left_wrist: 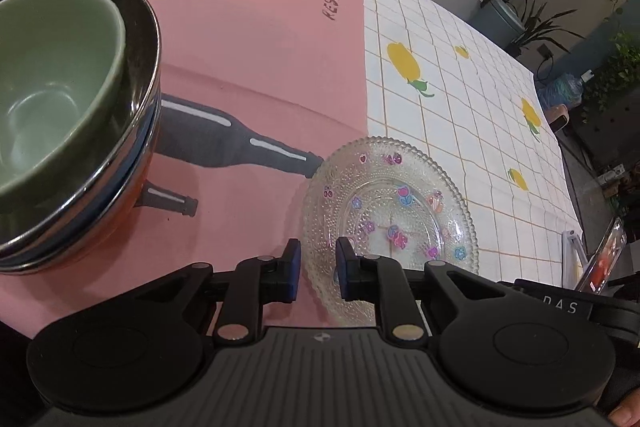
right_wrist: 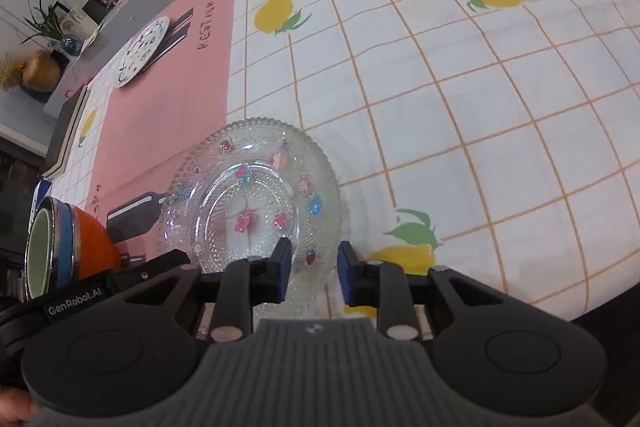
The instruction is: Organize plates and bowls
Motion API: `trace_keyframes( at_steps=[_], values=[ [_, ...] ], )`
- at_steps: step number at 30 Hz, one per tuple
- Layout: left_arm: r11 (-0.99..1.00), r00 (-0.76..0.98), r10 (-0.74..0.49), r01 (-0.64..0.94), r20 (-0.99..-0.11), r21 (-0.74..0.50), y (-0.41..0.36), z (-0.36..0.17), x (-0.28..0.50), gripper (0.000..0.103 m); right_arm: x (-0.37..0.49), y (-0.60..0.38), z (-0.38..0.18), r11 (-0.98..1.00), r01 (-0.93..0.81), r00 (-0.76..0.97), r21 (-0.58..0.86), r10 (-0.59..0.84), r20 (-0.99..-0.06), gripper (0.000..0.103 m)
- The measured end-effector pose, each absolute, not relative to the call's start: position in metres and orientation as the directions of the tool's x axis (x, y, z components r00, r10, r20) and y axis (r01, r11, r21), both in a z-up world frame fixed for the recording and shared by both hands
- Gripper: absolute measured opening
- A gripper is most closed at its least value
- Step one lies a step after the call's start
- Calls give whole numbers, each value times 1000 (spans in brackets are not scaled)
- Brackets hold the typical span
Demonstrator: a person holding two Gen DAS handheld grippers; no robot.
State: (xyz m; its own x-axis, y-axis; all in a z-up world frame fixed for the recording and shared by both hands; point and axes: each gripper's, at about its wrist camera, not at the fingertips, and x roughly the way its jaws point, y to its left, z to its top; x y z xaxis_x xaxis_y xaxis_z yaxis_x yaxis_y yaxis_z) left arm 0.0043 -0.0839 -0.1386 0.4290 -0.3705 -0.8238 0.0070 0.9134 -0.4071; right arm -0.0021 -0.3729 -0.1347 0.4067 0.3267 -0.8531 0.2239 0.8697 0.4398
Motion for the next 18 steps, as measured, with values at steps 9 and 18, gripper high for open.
trace_keyframes(
  at_steps=[9,18],
  values=[
    [938,446,-307,-7,-841,-346,-92,-134,18,18,19,-369,-134,878,222,402,424,314,-860,22],
    [946,456,-292,12,-840,-322,-89,-125,20,17,20,-360,-122,927,150,434,343,249,-866,28]
  ],
)
